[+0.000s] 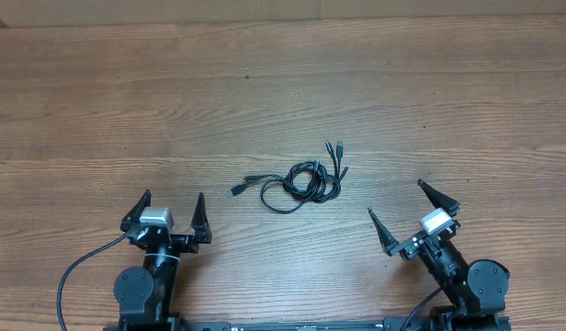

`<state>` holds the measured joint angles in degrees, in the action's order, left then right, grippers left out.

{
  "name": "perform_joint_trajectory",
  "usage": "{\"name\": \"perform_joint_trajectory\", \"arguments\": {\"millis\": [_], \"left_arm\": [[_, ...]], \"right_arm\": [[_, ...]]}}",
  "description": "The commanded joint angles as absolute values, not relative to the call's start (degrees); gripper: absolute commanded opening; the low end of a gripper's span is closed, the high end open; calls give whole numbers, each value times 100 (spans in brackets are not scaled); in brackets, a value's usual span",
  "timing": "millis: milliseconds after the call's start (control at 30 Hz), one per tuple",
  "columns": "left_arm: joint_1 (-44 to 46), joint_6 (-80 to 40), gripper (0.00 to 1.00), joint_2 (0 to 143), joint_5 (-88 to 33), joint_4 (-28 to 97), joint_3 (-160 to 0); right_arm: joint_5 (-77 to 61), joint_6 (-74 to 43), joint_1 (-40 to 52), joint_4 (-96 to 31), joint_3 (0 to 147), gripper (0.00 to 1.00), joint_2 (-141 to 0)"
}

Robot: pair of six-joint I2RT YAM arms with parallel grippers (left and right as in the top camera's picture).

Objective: Untangle cables

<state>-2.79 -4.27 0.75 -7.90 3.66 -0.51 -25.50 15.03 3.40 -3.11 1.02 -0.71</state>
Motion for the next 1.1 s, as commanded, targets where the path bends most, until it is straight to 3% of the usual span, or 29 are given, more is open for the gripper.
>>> {"name": "perform_joint_trajectory", "arguments": {"millis": [0,1067], "left_arm": [[-340,-381,100,25,-744,384,-27],[-336,-261,100,27,-976,416,-62]], "right_arm": [[-2512,1498,325,-311,45,100,-16],[-2512,1498,325,-311,45,100,-16]]}}
